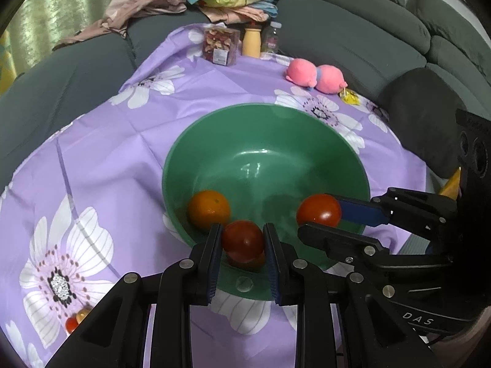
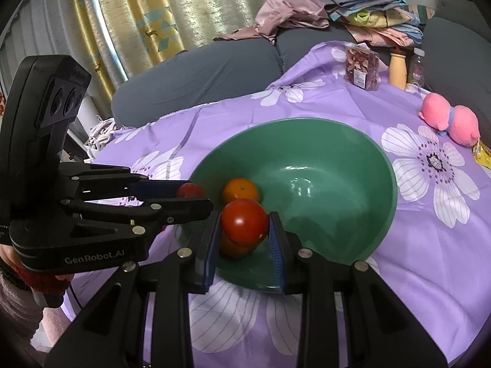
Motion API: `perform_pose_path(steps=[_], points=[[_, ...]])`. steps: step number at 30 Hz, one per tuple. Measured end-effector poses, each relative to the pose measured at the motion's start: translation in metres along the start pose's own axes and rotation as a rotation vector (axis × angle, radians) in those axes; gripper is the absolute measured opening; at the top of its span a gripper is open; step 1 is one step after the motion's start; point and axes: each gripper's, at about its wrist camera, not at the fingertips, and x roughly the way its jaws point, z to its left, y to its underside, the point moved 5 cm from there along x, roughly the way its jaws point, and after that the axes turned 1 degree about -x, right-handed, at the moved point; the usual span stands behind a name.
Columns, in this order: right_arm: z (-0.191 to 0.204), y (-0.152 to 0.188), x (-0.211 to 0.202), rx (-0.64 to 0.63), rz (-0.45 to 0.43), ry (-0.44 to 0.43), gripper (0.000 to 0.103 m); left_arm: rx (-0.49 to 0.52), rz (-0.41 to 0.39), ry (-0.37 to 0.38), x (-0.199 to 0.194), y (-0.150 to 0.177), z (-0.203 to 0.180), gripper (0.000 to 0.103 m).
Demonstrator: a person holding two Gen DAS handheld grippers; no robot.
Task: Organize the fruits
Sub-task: 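Carry both tomatoes into the green bowl and open both tools, then move both open tools back above the remaining fruit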
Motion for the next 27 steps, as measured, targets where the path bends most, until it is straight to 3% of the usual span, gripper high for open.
perform_pose_path(steps=[17,27], points=[[0.001,0.002,-0.009,0.000,-0.002,0.032,0.033,-0.024,-0.016,-0.025,-0.008,0.003,0.008,0.027],[0.020,0.004,-0.020,-0.024,-0.001,0.024,0.045,-0.120,-0.055,-0.066,-0.041,0.027,0.036,0.035]])
